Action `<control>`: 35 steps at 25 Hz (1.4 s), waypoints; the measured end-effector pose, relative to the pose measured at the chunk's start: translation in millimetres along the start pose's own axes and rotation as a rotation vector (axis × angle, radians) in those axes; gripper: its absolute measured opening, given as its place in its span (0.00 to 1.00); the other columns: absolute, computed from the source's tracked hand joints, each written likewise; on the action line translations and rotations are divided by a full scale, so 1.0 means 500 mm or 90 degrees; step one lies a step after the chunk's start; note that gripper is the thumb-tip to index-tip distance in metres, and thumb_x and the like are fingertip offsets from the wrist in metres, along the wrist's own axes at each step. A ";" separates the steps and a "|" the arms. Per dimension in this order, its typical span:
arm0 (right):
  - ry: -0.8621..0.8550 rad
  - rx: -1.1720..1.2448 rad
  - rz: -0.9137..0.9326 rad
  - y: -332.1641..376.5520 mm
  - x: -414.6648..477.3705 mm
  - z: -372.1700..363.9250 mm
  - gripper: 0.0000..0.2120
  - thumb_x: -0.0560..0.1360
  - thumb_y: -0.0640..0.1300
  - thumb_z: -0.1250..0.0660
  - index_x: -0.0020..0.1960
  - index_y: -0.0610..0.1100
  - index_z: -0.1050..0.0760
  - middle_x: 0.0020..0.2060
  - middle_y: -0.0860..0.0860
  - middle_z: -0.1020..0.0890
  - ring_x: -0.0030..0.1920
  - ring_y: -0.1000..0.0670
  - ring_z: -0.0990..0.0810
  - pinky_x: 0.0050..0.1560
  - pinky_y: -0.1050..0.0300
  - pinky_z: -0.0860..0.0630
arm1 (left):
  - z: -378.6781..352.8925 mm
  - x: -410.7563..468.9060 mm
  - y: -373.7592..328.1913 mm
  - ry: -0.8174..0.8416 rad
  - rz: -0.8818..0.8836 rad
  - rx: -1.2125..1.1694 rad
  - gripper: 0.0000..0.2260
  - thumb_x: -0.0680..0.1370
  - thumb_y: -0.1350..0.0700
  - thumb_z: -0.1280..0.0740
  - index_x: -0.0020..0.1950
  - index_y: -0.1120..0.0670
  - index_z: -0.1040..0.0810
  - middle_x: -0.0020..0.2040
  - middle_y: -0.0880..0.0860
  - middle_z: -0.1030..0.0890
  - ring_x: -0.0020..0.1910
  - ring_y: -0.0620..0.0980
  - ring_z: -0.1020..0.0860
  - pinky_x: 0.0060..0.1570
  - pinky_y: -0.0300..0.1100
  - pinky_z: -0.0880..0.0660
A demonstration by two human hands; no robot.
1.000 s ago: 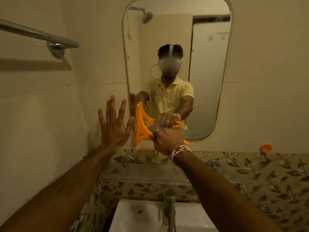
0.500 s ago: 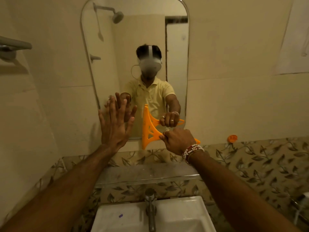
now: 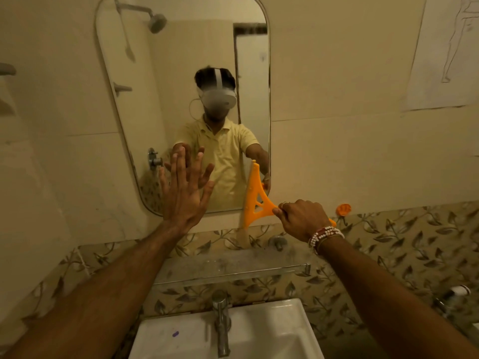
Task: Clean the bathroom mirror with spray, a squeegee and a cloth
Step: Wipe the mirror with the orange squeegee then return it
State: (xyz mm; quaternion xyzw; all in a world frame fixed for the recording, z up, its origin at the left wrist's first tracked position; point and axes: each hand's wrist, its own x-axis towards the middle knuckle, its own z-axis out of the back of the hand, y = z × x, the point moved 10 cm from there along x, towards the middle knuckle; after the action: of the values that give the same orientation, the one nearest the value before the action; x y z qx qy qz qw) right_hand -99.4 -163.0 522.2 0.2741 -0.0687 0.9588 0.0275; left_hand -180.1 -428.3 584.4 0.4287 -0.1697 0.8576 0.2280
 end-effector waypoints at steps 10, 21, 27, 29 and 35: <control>0.022 0.030 -0.077 -0.066 -0.061 0.002 0.23 0.82 0.61 0.52 0.44 0.51 0.24 0.30 0.52 0.24 0.30 0.50 0.24 0.32 0.55 0.26 | 0.032 -0.010 -0.002 0.007 0.000 -0.001 0.33 0.84 0.35 0.53 0.86 0.47 0.49 0.86 0.57 0.57 0.85 0.56 0.57 0.80 0.66 0.56; -0.130 0.364 -0.153 0.065 0.048 0.165 0.20 0.83 0.56 0.48 0.36 0.51 0.30 0.27 0.53 0.27 0.31 0.47 0.26 0.31 0.53 0.34 | 0.116 0.040 0.022 -0.031 0.000 0.002 0.32 0.83 0.36 0.52 0.85 0.45 0.53 0.86 0.54 0.59 0.85 0.54 0.58 0.80 0.62 0.61; -0.184 0.641 -0.178 0.194 0.190 0.264 0.20 0.82 0.49 0.46 0.39 0.41 0.23 0.35 0.43 0.19 0.35 0.45 0.24 0.34 0.53 0.31 | 0.214 0.098 0.113 -0.075 0.048 0.020 0.33 0.83 0.35 0.55 0.86 0.47 0.52 0.86 0.54 0.60 0.85 0.54 0.57 0.81 0.65 0.60; -0.193 0.725 -0.188 0.235 0.225 0.286 0.19 0.82 0.50 0.47 0.40 0.43 0.24 0.37 0.43 0.19 0.37 0.44 0.23 0.41 0.47 0.24 | 0.235 0.100 0.140 -0.087 0.054 0.039 0.33 0.83 0.35 0.56 0.86 0.47 0.51 0.86 0.56 0.56 0.85 0.57 0.55 0.80 0.67 0.56; -0.237 0.791 -0.219 0.317 0.275 0.326 0.19 0.83 0.49 0.49 0.38 0.47 0.29 0.38 0.45 0.22 0.44 0.41 0.21 0.51 0.41 0.22 | 0.255 0.081 0.215 -0.095 0.081 0.086 0.33 0.83 0.36 0.56 0.86 0.48 0.47 0.86 0.57 0.57 0.85 0.58 0.54 0.80 0.67 0.54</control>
State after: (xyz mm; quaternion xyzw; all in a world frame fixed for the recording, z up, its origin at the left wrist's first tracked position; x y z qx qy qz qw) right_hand -145.2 -341.8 713.5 0.4071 0.5373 0.7387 0.0042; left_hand -175.2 -570.6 680.2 0.4939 -0.1549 0.8456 0.1304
